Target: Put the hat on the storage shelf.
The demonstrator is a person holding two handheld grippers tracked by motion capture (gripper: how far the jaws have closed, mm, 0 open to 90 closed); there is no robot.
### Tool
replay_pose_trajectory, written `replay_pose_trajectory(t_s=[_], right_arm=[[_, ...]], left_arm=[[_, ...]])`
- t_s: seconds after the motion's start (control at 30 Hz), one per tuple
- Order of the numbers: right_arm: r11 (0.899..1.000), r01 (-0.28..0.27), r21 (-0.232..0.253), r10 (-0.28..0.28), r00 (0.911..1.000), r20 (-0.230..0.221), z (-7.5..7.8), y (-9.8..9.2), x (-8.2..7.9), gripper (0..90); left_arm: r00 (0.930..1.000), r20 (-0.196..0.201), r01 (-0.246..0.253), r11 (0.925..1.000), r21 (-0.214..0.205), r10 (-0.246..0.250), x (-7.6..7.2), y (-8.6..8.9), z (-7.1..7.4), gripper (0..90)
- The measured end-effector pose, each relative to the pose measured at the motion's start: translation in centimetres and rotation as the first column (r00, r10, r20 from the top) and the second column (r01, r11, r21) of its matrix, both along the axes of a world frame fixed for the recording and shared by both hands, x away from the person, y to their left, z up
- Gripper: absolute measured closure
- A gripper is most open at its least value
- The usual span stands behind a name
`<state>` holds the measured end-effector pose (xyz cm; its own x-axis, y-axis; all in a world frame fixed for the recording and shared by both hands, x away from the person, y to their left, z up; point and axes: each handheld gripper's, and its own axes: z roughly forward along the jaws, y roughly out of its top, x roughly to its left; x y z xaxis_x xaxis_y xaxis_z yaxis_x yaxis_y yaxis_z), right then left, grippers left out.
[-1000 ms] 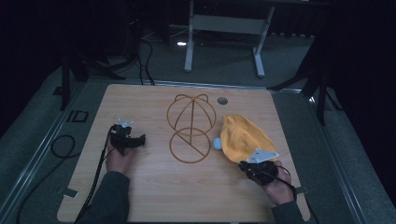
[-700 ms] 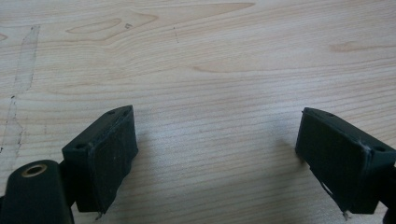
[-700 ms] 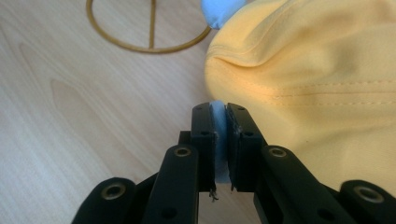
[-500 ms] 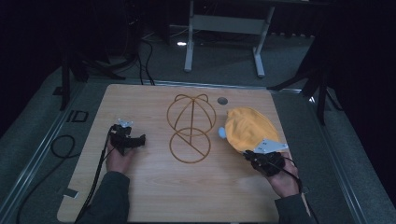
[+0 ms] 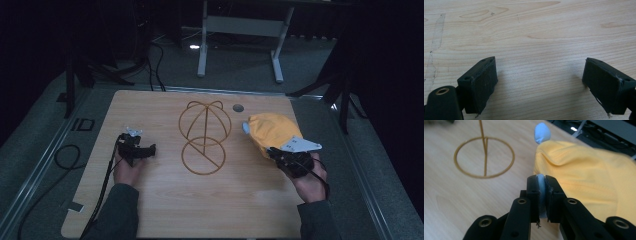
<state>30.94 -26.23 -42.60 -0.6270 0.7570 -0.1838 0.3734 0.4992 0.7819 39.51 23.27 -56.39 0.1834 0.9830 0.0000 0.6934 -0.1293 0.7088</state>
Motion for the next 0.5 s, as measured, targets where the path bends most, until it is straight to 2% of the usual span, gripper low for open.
replay_pose_trajectory(t_s=[0.17, 0.33, 0.4, 0.5], right_arm=[[0.999, 0.026, 0.019, -0.026, 0.9996, 0.009, 0.6, -0.4, 0.1, 83.1], [0.995, 0.065, 0.076, -0.067, 0.9975, 0.024, 1.2, -1.2, 0.0, 83.0], [0.994, 0.074, 0.075, -0.077, 0.9967, 0.027, 1.5, -1.4, 0.0, 82.9], [0.994, 0.097, 0.047, -0.098, 0.9950, 0.021, 1.4, -1.6, 0.1, 81.6]], left_arm=[[1.0000, 0.000, 0.000, 1.0000, 0.000, 0.000, 0.0, 0.0, 0.0, 12.8], [1.0000, 0.000, 0.000, 1.0000, 0.000, 0.000, 0.0, 0.0, 0.0, 12.8], [1.0000, 0.000, 0.000, 1.0000, 0.000, 0.000, 0.0, 0.0, 0.0, 12.8], [1.0000, 0.000, 0.000, 1.0000, 0.000, 0.000, 0.0, 0.0, 0.0, 12.8]])
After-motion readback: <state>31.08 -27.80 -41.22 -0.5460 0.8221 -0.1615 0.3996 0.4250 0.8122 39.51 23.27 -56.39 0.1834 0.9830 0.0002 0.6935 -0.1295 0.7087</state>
